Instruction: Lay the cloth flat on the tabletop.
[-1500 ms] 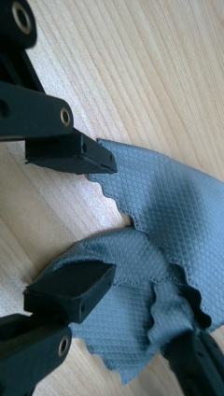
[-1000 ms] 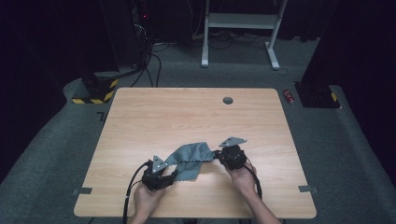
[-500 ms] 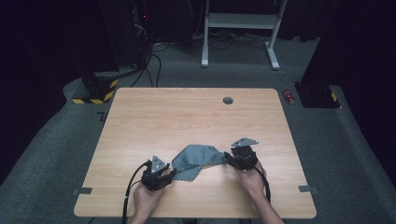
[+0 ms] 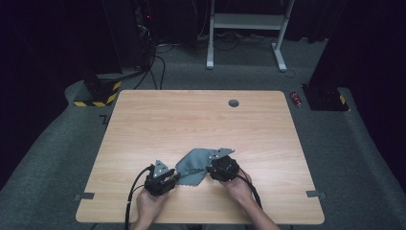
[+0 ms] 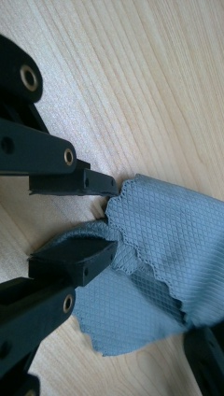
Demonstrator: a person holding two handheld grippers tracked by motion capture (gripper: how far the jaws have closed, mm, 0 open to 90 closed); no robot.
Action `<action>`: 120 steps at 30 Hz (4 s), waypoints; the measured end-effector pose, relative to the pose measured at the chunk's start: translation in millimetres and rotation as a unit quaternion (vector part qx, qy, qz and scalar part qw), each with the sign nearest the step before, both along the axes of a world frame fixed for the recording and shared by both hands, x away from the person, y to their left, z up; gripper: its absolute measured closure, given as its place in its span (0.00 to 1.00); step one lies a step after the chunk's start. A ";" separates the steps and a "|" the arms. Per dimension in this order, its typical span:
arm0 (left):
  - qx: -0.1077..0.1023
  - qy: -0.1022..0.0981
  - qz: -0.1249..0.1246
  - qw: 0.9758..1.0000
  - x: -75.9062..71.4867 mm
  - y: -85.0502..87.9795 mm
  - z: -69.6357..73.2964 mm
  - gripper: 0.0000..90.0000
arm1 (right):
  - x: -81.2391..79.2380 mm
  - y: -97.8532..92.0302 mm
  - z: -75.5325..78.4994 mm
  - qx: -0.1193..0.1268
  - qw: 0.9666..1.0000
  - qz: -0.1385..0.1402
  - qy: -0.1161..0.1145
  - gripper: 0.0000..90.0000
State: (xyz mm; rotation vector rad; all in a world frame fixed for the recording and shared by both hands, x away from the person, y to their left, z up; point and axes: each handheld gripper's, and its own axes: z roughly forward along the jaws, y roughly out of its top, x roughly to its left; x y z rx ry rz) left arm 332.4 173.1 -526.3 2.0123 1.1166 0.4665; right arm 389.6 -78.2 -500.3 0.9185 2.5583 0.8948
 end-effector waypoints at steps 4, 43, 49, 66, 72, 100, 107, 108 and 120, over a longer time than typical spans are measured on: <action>-0.008 0.004 -0.001 1.000 0.7 1.3 -0.2 0.74 | 6.7 0.3 -5.7 -0.014 1.000 -0.001 0.020 0.95; -0.037 0.020 0.000 0.999 3.3 3.8 -0.3 0.62 | 46.2 -23.0 26.9 0.031 0.995 -0.092 -0.002 0.82; -0.014 0.012 -0.012 1.000 13.2 -14.3 12.2 0.51 | 16.0 -23.1 11.3 0.032 0.997 -0.063 0.007 0.77; -0.005 0.026 -0.082 0.996 75.3 -59.3 51.6 0.96 | 5.5 -20.6 -10.4 0.011 0.998 -0.059 0.005 0.77; -0.006 0.008 0.009 1.000 116.6 -29.3 70.9 0.98 | 4.5 -21.2 -11.4 0.012 0.998 -0.058 0.001 0.78; 0.022 0.004 0.004 1.000 35.2 5.1 1.1 0.47 | 15.8 -24.0 -1.3 -0.016 0.999 -0.046 0.011 0.98; 0.026 -0.002 0.013 1.000 32.0 3.3 -0.6 0.42 | 35.2 -27.4 38.7 0.008 0.999 -0.050 -0.012 0.98; 0.026 -0.002 0.013 1.000 32.0 3.3 -0.6 0.42 | 40.5 -26.0 43.4 0.010 0.998 -0.054 -0.016 0.98; 0.027 -0.003 0.015 1.000 32.2 3.3 -0.7 0.41 | 59.7 -13.3 19.9 -0.027 0.997 -0.077 0.001 0.88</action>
